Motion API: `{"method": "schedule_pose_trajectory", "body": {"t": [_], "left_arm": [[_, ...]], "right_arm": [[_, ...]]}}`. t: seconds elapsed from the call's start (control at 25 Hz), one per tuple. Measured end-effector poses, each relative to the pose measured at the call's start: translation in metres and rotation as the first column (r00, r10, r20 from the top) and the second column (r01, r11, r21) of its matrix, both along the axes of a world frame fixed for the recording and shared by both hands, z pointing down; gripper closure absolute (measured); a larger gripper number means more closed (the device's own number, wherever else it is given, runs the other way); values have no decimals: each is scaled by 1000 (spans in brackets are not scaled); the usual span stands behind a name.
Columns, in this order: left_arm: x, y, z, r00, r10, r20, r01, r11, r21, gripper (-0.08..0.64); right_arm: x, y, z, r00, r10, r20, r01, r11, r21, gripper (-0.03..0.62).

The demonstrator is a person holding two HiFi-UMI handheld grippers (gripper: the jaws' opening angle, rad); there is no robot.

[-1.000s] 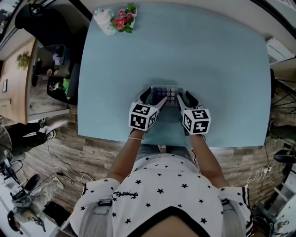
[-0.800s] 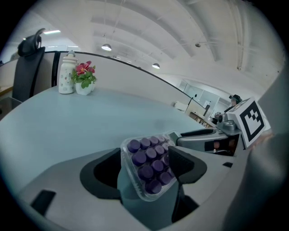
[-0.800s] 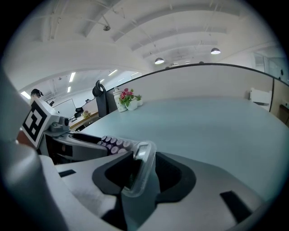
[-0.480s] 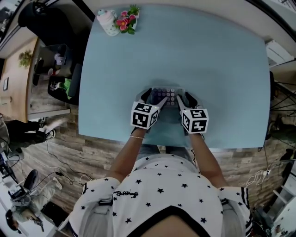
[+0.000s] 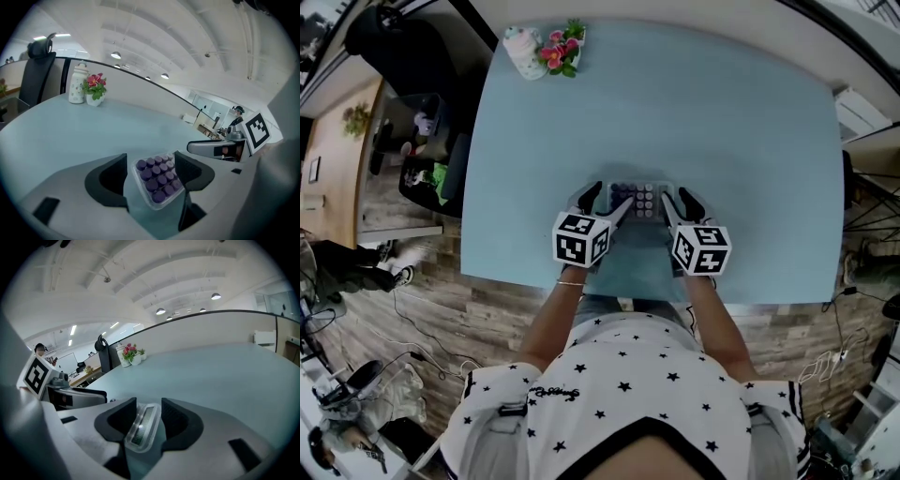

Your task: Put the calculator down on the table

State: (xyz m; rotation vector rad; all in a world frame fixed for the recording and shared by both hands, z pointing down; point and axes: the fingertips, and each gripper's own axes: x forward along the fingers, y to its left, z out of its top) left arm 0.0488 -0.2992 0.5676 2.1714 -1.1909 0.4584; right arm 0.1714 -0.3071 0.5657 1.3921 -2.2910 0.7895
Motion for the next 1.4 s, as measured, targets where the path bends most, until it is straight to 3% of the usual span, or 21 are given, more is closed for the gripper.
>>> {"method": "schedule_pose_trajectory", "body": {"t": [0.08, 0.32, 0.64, 0.76, 0.96, 1.4], "left_arm": [[-1, -2, -12, 1000, 0, -26, 1, 1000, 21, 229], [-2, -6, -49, 997, 26, -78, -18, 995, 100, 244], [-1, -7, -113, 993, 83, -89, -55, 957, 284, 416], [0, -5, -132, 991, 101, -92, -64, 937, 344, 506], [6, 1, -149, 988, 140, -57, -106, 912, 397, 512], [1, 0, -155, 989, 135, -59, -98, 905, 414, 512]], "right_arm": [[-3, -2, -14, 999, 7, 31, -8, 1000, 29, 431], [-8, -8, -59, 992, 26, 125, -42, 990, 132, 522], [-15, -6, -114, 983, -26, 183, -21, 968, 249, 594], [-18, -3, -130, 980, -49, 191, -6, 961, 278, 594], [-20, 4, -146, 977, -74, 201, 9, 951, 310, 594], [-24, 10, -147, 977, -82, 196, 19, 951, 308, 594]]}}
